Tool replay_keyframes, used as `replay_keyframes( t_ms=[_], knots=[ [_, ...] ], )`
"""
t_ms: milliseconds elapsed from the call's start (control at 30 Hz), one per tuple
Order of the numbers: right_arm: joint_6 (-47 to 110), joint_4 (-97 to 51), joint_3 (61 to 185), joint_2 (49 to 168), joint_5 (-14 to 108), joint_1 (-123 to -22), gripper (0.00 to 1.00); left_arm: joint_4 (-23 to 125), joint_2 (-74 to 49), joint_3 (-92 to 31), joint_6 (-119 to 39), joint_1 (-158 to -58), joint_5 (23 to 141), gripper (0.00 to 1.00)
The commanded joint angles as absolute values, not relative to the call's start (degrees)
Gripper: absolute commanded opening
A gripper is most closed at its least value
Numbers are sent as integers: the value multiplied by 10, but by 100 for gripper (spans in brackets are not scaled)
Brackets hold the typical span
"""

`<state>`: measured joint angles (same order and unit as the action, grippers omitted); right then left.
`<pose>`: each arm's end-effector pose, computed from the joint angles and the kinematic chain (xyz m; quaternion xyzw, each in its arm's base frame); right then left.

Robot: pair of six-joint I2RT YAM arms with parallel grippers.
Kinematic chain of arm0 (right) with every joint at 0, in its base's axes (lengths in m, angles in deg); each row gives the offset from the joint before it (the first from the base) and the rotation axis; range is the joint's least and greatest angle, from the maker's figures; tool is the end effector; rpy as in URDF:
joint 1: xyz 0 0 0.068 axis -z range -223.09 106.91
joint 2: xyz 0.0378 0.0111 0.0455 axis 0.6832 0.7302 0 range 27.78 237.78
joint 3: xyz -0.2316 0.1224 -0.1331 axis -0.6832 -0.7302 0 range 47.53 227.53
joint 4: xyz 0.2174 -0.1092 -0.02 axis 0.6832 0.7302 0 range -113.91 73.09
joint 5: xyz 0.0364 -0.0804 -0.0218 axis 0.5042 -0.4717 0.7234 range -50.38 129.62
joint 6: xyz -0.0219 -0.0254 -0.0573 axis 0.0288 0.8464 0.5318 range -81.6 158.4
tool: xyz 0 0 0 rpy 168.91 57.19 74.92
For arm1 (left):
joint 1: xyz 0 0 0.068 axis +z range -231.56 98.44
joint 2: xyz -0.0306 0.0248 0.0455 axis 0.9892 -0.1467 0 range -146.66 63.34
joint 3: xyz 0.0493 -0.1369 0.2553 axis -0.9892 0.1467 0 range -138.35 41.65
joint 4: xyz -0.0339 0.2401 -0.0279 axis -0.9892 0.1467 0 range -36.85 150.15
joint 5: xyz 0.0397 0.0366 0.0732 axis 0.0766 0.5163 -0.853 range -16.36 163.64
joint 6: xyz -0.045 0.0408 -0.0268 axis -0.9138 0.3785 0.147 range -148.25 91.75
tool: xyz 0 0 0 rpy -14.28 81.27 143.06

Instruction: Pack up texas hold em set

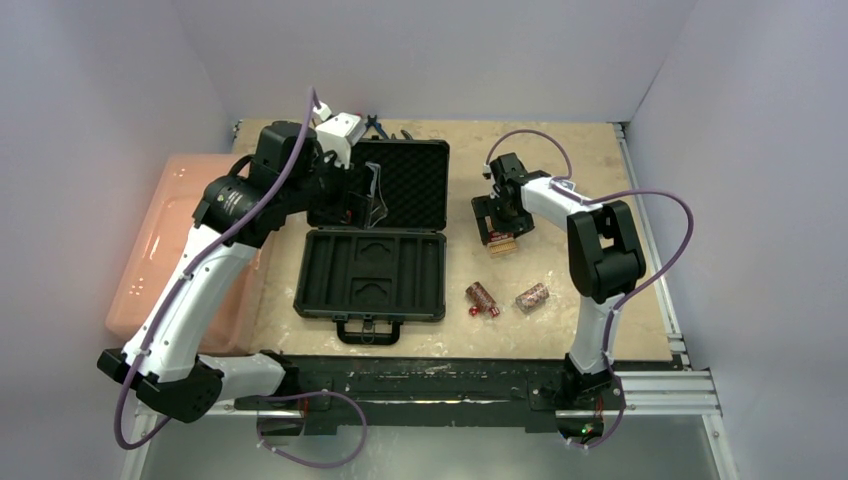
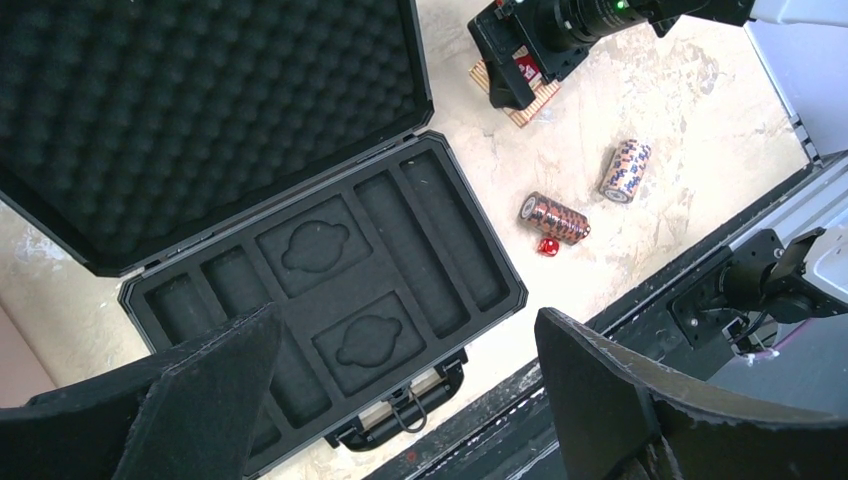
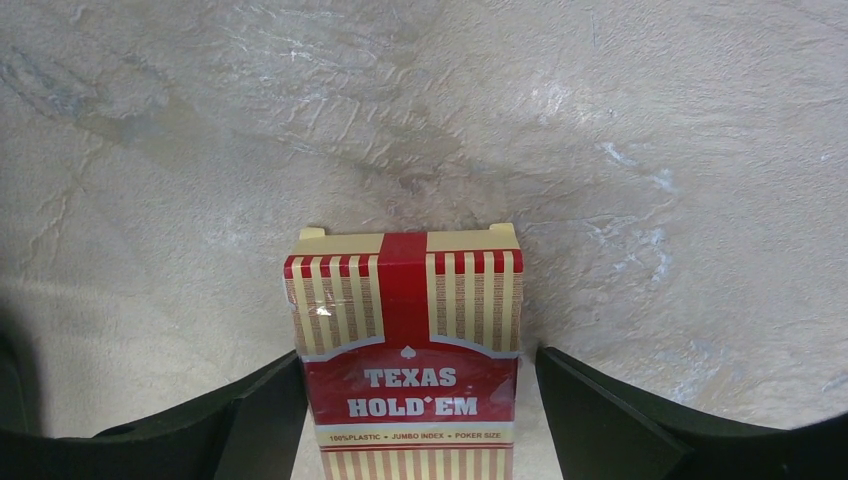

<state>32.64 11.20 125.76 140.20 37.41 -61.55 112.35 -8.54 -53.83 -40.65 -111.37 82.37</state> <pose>0.3750 0.1231 0.1816 -0.1053 0.9779 0.0191 0.1796 0.1844 -0.1149 0.4573 0.1686 0.8713 -0.2273 0.4009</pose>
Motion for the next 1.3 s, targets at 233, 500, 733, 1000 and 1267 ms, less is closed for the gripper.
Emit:
replay_keyframes(
  t_ms=[233, 500, 733, 1000, 1267],
  knots=[
    [324, 114, 1267, 1387, 372, -624, 75, 1107, -69, -539, -401, -1116, 796, 97],
    [317, 125, 1284, 1396, 364, -627, 60, 1106, -75, -541, -405, -1115, 781, 97],
    [306, 152, 1336, 1374, 356, -628, 53, 1109, -94, -551, -416, -1115, 769, 95],
    [294, 192, 1436, 1348, 368, -628, 52, 1116, -96, -562, -423, -1114, 765, 94],
    [279, 226, 1557, 1331, 374, -628, 52, 1114, -92, -555, -429, -1114, 774, 93]
  ],
)
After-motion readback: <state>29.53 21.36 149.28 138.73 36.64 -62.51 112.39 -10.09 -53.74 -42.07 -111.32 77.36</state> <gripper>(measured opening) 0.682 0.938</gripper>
